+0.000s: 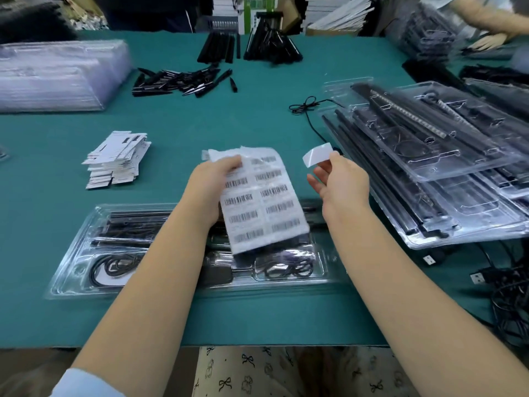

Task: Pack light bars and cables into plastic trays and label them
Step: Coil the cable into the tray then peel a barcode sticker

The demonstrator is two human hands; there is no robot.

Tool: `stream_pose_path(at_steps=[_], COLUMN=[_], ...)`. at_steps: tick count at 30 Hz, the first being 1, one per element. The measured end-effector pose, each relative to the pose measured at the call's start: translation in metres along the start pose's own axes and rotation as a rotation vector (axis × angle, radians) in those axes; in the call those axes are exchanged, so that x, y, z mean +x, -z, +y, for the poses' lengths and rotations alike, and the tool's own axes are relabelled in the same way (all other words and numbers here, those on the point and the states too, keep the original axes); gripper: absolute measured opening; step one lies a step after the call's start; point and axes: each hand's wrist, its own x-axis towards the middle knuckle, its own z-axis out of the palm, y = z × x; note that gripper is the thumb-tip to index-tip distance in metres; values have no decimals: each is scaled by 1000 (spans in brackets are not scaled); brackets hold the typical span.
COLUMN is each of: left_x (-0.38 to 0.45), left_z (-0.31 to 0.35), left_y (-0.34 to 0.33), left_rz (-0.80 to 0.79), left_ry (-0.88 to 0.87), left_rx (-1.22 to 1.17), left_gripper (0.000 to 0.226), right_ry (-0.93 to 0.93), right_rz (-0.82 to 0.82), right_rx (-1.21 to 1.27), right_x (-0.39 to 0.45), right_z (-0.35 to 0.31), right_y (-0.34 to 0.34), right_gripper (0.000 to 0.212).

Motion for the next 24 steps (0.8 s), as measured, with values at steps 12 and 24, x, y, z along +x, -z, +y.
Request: stream_pose_path(at_steps=[12,24], left_x=[10,-49], left_z=[8,6], left_y=[10,-29], left_rz=[525,-68], left_ry=[-212,-183], left_rx=[688,319], left_gripper=[85,10], right_ry=[537,1437], right_rz=[-40,-306], right_rx=[-458,-864], right_x=[-14,-34], right_z=[6,9], right_y=[19,18], right_gripper=[19,12])
